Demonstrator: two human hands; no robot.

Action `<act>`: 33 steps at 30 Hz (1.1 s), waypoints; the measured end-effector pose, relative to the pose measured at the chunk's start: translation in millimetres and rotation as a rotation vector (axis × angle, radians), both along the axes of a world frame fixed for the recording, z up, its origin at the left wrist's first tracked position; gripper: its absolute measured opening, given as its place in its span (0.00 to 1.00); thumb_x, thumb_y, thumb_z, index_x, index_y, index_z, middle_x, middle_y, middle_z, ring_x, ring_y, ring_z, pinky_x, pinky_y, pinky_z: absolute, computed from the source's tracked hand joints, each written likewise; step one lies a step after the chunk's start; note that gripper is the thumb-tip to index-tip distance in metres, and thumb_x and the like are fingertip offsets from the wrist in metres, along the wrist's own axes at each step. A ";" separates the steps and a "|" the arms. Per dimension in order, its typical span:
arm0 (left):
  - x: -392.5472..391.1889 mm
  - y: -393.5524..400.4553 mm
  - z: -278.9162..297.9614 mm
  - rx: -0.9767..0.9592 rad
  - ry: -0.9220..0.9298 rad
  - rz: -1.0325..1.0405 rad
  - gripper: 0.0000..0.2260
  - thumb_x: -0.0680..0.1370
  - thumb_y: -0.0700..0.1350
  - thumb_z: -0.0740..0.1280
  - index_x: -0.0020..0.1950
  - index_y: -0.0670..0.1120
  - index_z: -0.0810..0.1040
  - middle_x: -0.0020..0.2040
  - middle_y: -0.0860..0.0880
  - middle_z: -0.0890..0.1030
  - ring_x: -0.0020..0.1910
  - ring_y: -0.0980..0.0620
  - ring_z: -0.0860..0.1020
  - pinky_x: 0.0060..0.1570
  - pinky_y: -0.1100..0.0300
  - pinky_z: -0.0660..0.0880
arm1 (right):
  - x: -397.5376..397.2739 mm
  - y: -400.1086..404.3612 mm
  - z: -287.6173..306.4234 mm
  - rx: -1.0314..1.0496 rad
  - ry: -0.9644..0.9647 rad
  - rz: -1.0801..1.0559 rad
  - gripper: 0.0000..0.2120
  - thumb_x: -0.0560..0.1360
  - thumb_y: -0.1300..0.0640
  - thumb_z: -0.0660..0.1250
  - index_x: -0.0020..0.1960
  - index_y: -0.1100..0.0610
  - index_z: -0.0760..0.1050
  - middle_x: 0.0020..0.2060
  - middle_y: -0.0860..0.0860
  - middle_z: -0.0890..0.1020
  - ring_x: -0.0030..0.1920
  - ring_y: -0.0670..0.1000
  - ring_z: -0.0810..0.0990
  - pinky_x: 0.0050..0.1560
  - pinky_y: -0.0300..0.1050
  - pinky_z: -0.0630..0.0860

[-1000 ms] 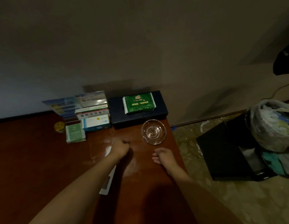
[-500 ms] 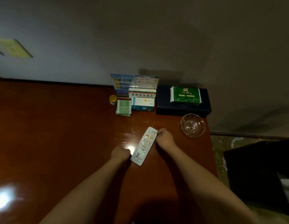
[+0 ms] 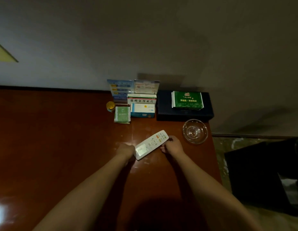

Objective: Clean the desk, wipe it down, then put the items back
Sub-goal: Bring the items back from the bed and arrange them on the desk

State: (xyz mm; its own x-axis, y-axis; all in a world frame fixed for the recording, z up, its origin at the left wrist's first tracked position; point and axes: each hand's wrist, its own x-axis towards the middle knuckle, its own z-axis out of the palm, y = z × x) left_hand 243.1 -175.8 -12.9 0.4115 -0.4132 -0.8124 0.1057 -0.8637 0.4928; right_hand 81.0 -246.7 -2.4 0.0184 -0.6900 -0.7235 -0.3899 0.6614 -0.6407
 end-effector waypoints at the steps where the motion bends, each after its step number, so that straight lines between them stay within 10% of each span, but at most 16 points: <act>1: 2.5 -9.1 -0.5 -0.023 -0.026 -0.006 0.07 0.76 0.36 0.61 0.49 0.36 0.78 0.52 0.38 0.81 0.48 0.40 0.80 0.43 0.53 0.77 | -1.7 -2.3 -0.9 0.005 -0.023 -0.051 0.13 0.77 0.69 0.57 0.62 0.64 0.68 0.39 0.55 0.78 0.34 0.49 0.76 0.36 0.41 0.74; 6: 8.5 -55.9 -2.9 -0.085 -0.086 -0.027 0.08 0.74 0.35 0.61 0.49 0.34 0.78 0.53 0.36 0.80 0.51 0.39 0.79 0.51 0.50 0.78 | -5.8 -18.4 -6.6 0.010 -0.112 -0.214 0.16 0.78 0.69 0.56 0.66 0.65 0.66 0.56 0.61 0.79 0.40 0.48 0.79 0.44 0.41 0.78; 23: 6.6 -97.0 -0.7 -0.232 -0.089 -0.064 0.08 0.78 0.40 0.61 0.44 0.43 0.79 0.47 0.44 0.81 0.51 0.46 0.78 0.55 0.52 0.76 | 0.0 -43.7 -14.1 -0.096 -0.070 -0.292 0.14 0.78 0.68 0.57 0.62 0.61 0.70 0.52 0.58 0.79 0.39 0.48 0.78 0.41 0.39 0.77; 28: 7.0 -67.2 20.2 -0.204 -0.345 -0.355 0.10 0.79 0.41 0.62 0.55 0.42 0.80 0.57 0.43 0.80 0.57 0.45 0.77 0.60 0.55 0.73 | -1.3 -29.6 -5.9 -0.147 0.084 -0.084 0.08 0.77 0.62 0.60 0.56 0.58 0.71 0.52 0.58 0.80 0.49 0.58 0.81 0.54 0.55 0.78; 33: 3.2 -11.4 45.1 -0.101 -0.512 -0.865 0.05 0.78 0.41 0.61 0.50 0.42 0.76 0.50 0.45 0.78 0.47 0.51 0.76 0.46 0.61 0.74 | -13.5 8.8 9.1 -0.158 0.323 0.447 0.18 0.76 0.62 0.62 0.65 0.63 0.68 0.59 0.59 0.76 0.59 0.58 0.76 0.53 0.44 0.72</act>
